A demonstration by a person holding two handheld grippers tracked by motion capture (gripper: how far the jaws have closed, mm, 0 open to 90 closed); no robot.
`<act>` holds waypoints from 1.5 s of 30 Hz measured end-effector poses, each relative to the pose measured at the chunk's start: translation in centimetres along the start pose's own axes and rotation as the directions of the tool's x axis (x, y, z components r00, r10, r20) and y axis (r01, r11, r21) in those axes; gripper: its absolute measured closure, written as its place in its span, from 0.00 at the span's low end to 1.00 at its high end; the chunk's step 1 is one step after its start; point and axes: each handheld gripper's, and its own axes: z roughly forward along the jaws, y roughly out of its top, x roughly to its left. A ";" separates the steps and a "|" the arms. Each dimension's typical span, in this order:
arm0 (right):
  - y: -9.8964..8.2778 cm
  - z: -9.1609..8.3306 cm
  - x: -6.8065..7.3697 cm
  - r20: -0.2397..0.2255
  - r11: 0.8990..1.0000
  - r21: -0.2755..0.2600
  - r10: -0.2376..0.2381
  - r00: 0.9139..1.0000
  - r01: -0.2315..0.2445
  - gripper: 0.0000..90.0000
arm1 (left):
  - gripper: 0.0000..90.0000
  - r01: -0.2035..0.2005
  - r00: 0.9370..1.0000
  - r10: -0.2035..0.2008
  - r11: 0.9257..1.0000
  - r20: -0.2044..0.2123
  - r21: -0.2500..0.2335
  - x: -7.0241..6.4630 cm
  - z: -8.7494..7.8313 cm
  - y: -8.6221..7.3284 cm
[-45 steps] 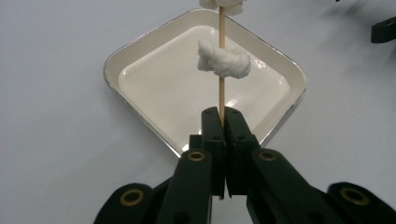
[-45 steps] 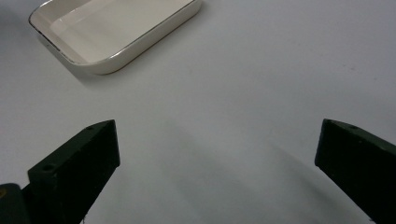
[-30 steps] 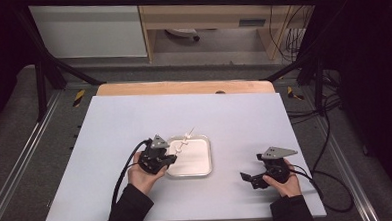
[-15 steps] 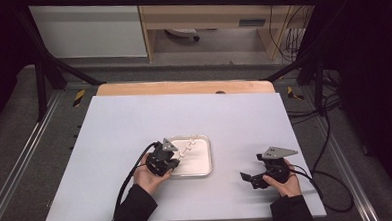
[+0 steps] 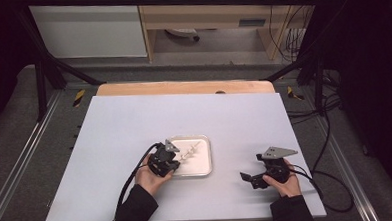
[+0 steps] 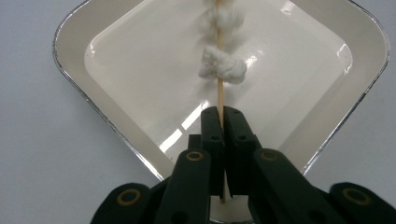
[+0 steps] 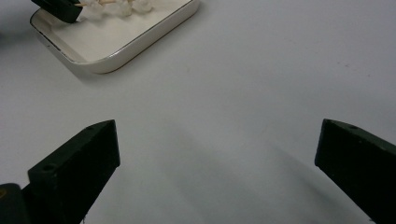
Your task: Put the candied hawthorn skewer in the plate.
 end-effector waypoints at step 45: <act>-0.2 -0.3 -0.2 0.011 1.000 0.000 0.015 1.000 -0.015 0.00 | 0.13 0.086 0.996 -0.092 0.975 -0.017 -0.205 5.5 -7.1 -9.2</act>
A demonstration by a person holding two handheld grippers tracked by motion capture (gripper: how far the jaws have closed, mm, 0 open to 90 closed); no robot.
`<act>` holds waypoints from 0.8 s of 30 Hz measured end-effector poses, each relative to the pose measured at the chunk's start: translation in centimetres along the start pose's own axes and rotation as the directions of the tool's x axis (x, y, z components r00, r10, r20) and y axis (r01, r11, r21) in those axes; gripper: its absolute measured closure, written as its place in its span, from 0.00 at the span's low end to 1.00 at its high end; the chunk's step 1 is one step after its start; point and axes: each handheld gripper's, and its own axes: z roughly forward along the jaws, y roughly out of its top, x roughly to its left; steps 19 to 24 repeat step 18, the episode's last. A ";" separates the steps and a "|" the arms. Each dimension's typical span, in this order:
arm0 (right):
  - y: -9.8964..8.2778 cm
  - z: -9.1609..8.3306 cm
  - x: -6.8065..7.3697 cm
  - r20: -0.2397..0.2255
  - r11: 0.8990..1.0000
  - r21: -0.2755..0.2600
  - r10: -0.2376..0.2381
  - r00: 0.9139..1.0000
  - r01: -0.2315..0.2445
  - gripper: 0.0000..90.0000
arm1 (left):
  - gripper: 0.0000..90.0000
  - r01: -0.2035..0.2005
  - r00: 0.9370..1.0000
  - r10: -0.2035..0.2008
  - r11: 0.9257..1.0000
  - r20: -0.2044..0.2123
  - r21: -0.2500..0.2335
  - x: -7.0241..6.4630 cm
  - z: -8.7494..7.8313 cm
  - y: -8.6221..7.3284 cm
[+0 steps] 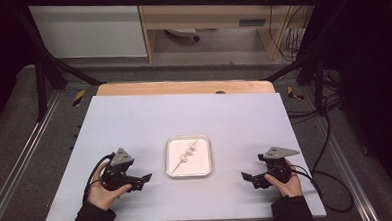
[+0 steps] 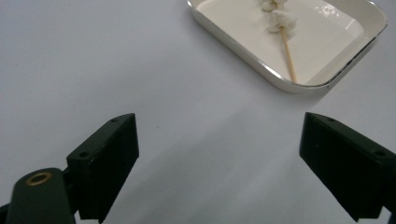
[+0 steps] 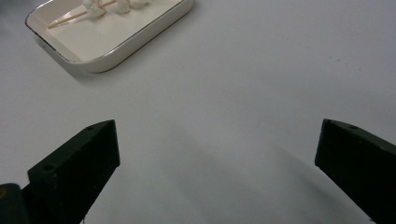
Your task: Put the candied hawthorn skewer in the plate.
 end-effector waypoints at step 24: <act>-0.5 -0.3 -0.1 -0.003 1.000 0.012 0.016 1.000 -0.016 0.00 | 0.11 0.027 0.999 -0.028 0.999 -0.020 -0.031 1.9 -1.1 -3.2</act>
